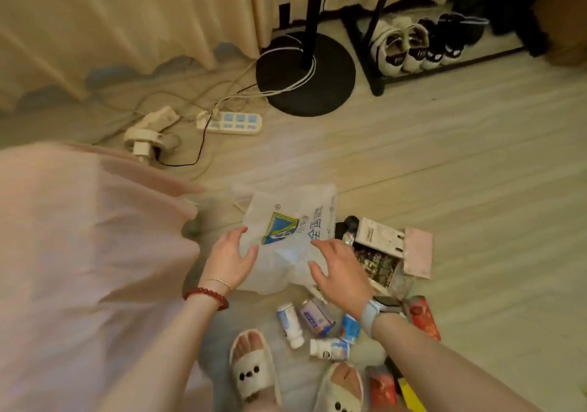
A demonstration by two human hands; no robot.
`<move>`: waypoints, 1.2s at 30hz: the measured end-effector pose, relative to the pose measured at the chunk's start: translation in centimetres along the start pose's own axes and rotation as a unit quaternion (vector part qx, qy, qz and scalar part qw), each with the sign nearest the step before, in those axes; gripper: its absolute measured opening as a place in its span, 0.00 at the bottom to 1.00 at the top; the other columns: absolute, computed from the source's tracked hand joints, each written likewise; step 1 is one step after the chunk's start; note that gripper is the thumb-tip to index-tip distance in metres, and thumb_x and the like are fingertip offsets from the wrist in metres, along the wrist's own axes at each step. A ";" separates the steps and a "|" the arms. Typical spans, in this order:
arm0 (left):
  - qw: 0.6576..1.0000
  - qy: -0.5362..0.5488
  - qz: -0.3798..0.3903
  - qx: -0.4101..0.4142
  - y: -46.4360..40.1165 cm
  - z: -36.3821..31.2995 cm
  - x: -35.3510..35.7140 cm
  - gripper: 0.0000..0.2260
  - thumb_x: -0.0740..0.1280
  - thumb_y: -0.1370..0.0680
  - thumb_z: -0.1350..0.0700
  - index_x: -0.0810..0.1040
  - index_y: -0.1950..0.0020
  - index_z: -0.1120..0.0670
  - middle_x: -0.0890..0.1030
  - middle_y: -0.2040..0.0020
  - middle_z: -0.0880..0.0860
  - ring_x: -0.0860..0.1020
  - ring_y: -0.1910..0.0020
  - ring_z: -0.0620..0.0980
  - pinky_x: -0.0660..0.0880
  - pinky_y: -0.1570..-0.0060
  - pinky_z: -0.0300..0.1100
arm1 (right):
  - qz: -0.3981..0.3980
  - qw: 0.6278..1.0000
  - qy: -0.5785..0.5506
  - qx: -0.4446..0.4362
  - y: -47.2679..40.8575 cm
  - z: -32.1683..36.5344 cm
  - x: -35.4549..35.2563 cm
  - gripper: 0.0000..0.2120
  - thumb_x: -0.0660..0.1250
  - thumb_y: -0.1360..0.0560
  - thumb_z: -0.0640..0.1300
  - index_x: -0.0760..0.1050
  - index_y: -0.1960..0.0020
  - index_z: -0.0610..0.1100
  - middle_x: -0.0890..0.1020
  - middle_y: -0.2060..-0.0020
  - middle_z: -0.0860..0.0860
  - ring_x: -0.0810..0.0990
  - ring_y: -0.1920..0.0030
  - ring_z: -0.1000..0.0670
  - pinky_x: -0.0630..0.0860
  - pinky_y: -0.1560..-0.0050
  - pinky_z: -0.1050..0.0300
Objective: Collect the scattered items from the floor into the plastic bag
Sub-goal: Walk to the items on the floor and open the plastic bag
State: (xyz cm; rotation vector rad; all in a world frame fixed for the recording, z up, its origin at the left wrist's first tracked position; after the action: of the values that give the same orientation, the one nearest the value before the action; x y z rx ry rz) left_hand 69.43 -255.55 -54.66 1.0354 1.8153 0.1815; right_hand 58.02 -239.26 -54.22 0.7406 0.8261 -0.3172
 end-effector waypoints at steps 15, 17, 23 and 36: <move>0.991 -0.099 0.005 0.088 -21.5 5.6 13.6 0.39 0.70 0.28 0.50 0.50 0.25 0.50 0.65 0.29 0.62 0.67 0.32 0.59 0.67 0.38 0.47 | -0.048 0.988 0.077 -0.125 -15.3 -16.3 7.4 0.18 0.61 0.25 0.55 0.72 0.38 0.51 0.71 0.35 0.50 0.66 0.33 0.49 0.67 0.33 0.48; 0.985 -0.119 -0.058 0.110 -20.9 3.7 12.8 0.22 0.67 0.26 0.53 0.70 0.33 0.55 0.79 0.44 0.62 0.77 0.44 0.61 0.71 0.47 0.47 | -0.027 0.998 -0.039 -0.041 -14.5 -16.9 6.9 0.26 0.62 0.26 0.58 0.63 0.31 0.53 0.63 0.30 0.51 0.66 0.32 0.49 0.68 0.33 0.48; 0.832 -0.300 -0.278 0.374 -14.3 -8.2 8.5 0.18 0.61 0.27 0.46 0.80 0.70 0.55 0.77 0.60 0.55 0.74 0.60 0.55 0.70 0.64 0.46 | -0.110 0.980 -0.145 -0.076 -12.5 -13.4 3.1 0.27 0.62 0.26 0.57 0.61 0.30 0.52 0.64 0.31 0.49 0.62 0.30 0.50 0.63 0.33 0.56; 0.932 0.313 -0.084 0.162 -10.8 -21.9 5.9 0.11 0.65 0.25 0.53 0.72 0.66 0.51 0.73 0.64 0.52 0.72 0.63 0.49 0.72 0.64 0.43 | -0.260 0.904 -0.321 -0.110 -9.6 -10.3 -3.9 0.30 0.64 0.28 0.52 0.62 0.30 0.45 0.68 0.34 0.46 0.63 0.33 0.48 0.57 0.36 0.66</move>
State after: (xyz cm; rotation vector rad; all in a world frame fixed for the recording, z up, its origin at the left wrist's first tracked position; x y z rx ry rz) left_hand 44.74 -251.15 -53.76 1.1179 2.5716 0.1146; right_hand 44.82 -238.94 -60.38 0.1552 0.3979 -0.8814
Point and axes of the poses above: each hand's wrist, its own y-axis away from the middle knuckle, its own x-axis out of the palm, z = x × y, the point moved 6 cm from there along -y, towards the middle knuckle
